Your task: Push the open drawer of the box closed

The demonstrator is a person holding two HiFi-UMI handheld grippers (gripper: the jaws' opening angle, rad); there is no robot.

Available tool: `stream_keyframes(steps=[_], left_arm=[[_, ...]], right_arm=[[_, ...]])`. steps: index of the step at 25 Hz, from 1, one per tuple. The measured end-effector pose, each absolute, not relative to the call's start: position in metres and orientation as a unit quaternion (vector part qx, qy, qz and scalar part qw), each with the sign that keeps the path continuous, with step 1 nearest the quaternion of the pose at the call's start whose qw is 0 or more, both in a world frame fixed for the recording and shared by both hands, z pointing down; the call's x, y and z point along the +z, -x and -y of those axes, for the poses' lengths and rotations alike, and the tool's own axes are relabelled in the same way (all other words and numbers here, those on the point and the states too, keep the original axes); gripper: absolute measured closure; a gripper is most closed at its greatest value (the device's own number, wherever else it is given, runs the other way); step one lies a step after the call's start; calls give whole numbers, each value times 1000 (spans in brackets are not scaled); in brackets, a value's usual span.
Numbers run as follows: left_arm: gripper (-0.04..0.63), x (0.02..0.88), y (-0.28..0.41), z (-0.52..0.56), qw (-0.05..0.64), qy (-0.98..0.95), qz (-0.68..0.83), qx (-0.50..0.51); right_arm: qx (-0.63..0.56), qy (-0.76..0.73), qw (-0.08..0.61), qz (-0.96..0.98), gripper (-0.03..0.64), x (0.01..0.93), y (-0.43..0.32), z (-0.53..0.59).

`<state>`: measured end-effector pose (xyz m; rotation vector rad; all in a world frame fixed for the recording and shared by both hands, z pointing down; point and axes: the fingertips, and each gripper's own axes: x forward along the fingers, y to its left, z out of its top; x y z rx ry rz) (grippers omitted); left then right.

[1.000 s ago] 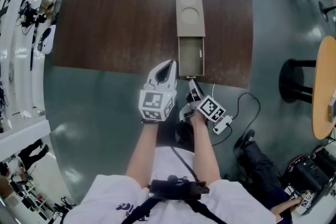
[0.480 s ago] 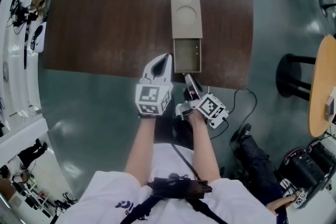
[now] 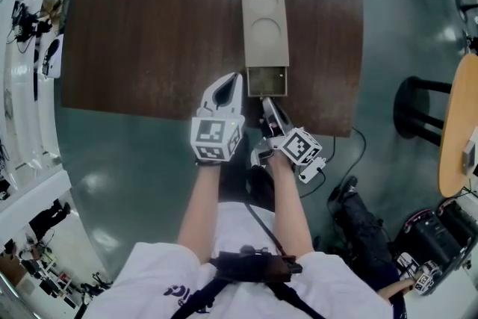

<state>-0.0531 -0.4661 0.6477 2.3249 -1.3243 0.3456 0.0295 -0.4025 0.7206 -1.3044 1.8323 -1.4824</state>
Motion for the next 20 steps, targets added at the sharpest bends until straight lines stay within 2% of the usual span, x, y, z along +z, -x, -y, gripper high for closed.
stream_keyframes(steps=[6,13,18,20], left_arm=[[601,653,55,483,224,-839,478,129],[601,645,73,515,231,-833,488,116],[601,637,83,539,232,-835,488,104],[601,633,85,546,234,-835,489,97]], right_arm=[[-519,461,252,-674,569,709,-30,443],[-526,516,187,-649,569,724,-34,465],[-528,501,222,-649,569,715,-25,487],[-527,502,212,-652,569,718,-28,486]])
